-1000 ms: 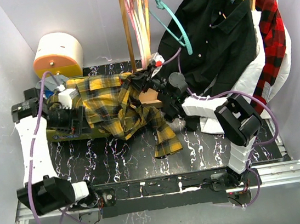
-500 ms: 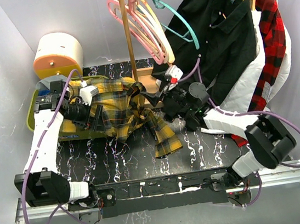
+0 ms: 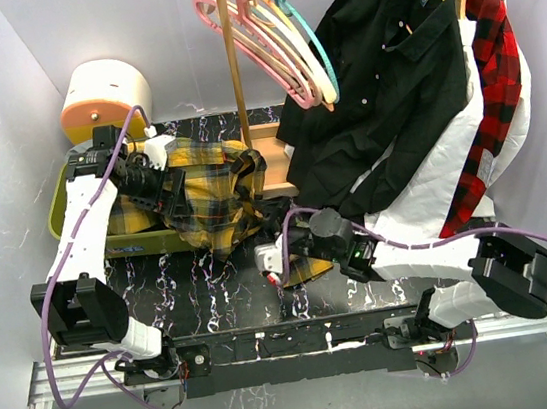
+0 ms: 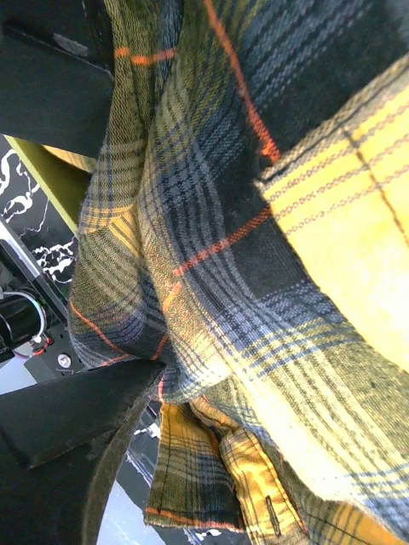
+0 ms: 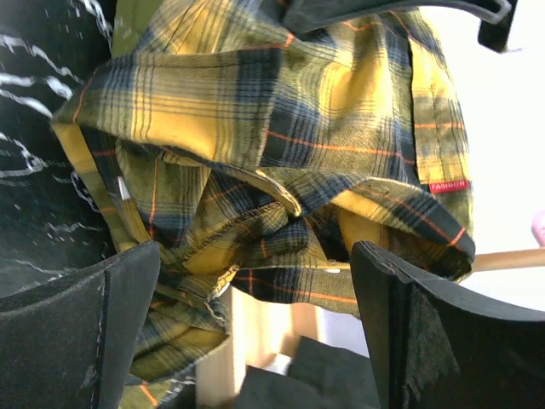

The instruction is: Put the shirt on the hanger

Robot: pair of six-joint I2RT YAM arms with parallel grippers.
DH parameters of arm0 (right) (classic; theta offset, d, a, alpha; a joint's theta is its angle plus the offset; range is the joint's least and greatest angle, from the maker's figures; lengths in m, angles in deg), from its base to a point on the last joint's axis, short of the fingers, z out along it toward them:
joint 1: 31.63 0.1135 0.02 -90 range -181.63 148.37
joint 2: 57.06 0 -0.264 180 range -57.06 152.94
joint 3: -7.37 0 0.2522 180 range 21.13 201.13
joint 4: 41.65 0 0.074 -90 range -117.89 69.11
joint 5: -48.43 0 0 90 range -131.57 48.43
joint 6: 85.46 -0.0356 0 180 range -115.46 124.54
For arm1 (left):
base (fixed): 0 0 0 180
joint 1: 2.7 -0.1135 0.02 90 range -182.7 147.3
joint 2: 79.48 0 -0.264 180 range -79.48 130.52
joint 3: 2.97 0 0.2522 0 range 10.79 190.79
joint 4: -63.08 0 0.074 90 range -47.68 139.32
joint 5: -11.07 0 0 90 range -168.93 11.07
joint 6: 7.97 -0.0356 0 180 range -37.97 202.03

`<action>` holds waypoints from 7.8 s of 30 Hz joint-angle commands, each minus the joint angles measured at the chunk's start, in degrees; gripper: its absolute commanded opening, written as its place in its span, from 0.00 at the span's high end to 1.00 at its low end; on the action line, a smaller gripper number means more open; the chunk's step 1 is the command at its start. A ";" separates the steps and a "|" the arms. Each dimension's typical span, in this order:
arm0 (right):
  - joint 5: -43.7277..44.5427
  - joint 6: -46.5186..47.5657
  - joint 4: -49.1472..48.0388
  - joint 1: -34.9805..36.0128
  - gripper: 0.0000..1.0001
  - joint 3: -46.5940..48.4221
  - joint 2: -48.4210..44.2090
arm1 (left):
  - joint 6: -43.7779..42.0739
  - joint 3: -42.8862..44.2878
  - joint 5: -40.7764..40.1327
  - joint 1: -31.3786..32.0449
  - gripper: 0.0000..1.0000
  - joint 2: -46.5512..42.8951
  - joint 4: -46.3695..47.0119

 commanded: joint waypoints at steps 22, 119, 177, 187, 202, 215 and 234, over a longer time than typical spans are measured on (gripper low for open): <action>7.40 31.05 -0.61 8.55 0.46 18.93 22.92 | 0.42 2.71 2.25 -0.13 0.10 0.41 1.19; -7.31 -2.24 45.22 -10.27 0.19 11.52 -0.27 | -12.86 -8.53 -5.44 45.39 0.03 -12.21 -7.69; -9.31 -46.19 16.80 -28.21 0.92 7.06 -15.16 | -11.74 5.95 -13.01 54.86 1.00 -3.82 6.37; -2.12 -44.12 21.92 -28.17 0.92 32.20 -17.26 | -15.62 43.22 -20.71 51.91 1.00 -1.19 -4.19; -3.83 -40.33 18.08 -28.17 0.92 66.89 -6.37 | -15.24 74.20 -24.88 53.28 1.00 6.39 5.92; -2.20 -38.18 15.30 -28.17 0.92 86.53 1.22 | -9.35 88.64 -24.03 55.62 1.00 11.88 20.54; 5.64 -65.97 29.23 -28.17 0.92 15.89 -20.87 | -2.57 1.82 -21.59 35.88 1.00 -12.21 27.58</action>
